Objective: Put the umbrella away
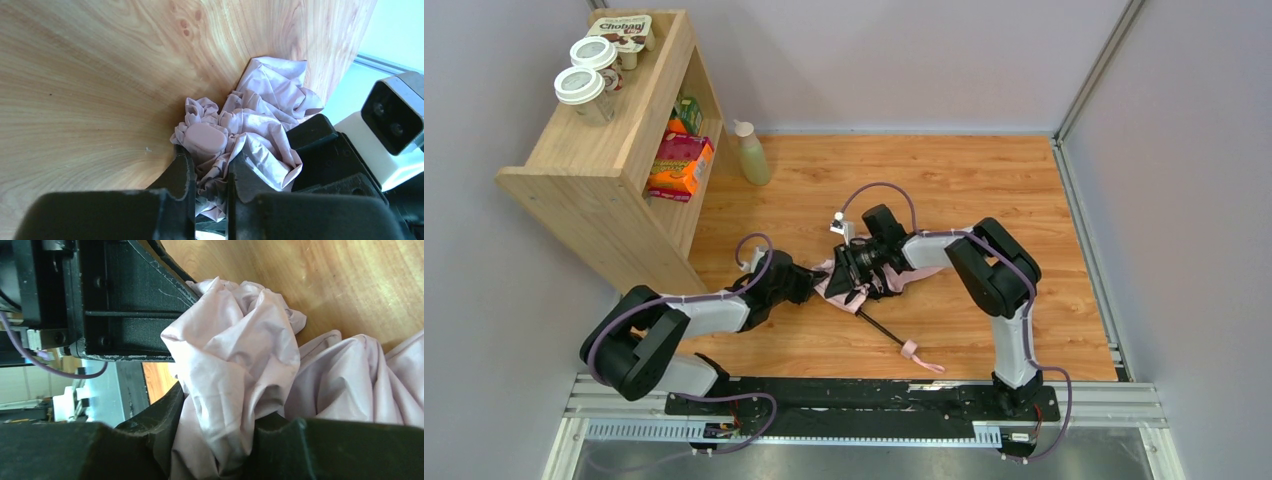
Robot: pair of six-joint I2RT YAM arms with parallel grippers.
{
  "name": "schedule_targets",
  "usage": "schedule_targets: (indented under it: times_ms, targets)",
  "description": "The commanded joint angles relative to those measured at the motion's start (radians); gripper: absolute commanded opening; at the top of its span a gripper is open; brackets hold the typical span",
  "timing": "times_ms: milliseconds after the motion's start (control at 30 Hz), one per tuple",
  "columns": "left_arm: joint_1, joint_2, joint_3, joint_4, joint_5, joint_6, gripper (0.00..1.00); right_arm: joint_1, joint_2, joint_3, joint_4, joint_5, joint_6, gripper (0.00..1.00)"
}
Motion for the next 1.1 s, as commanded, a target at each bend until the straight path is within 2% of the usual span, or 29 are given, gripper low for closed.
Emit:
schedule_targets:
  times_ms: [0, 100, 167, 233, 333, 467, 533, 633, 700, 800, 900, 967, 1067]
  targets:
    - [0.001, -0.013, -0.010, -0.195, -0.124, 0.137, 0.00, 0.048, -0.031, -0.051, -0.260, 0.100, -0.048, 0.16]
    - [0.001, -0.038, -0.010, -0.228, -0.123, 0.127, 0.00, 0.049, -0.115, -0.029, -0.309, 0.210, -0.041, 0.46]
    - [0.001, -0.045, -0.011, -0.238, -0.120, 0.128, 0.00, 0.054, -0.178, -0.014, -0.348, 0.299, -0.035, 0.62]
    - [0.001, -0.044, -0.011, -0.238, -0.115, 0.134, 0.00, 0.063, -0.244, 0.009, -0.406, 0.376, -0.039, 0.73]
    - [-0.001, -0.048, -0.016, -0.225, -0.098, 0.136, 0.00, 0.063, -0.368, 0.017, -0.480, 0.503, -0.007, 0.87]
    - [-0.006, -0.097, -0.034, -0.242, -0.094, 0.144, 0.00, 0.033, -0.599, -0.058, -0.544, 0.701, 0.103, 0.92]
    - [-0.009, -0.128, -0.039, -0.259, -0.100, 0.147, 0.00, -0.004, -0.716, -0.118, -0.572, 0.831, 0.204, 1.00]
    - [-0.009, -0.170, -0.039, -0.281, -0.103, 0.159, 0.00, -0.094, -0.848, -0.214, -0.595, 0.905, 0.344, 1.00]
    - [-0.012, -0.193, -0.043, -0.288, -0.100, 0.159, 0.00, -0.182, -0.900, -0.288, -0.566, 0.837, 0.447, 0.97]
    - [-0.013, -0.199, -0.050, -0.279, -0.089, 0.153, 0.00, -0.266, -0.925, -0.406, -0.451, 0.735, 0.583, 0.83]
    - [-0.018, -0.182, -0.048, -0.261, -0.071, 0.142, 0.00, -0.283, -0.896, -0.477, -0.342, 0.689, 0.646, 0.68]
    - [-0.027, -0.179, -0.047, -0.258, -0.072, 0.139, 0.00, -0.284, -0.859, -0.524, -0.241, 0.636, 0.689, 0.68]
    - [-0.041, -0.180, -0.047, -0.259, -0.080, 0.136, 0.00, -0.284, -0.806, -0.574, -0.103, 0.638, 0.722, 0.72]
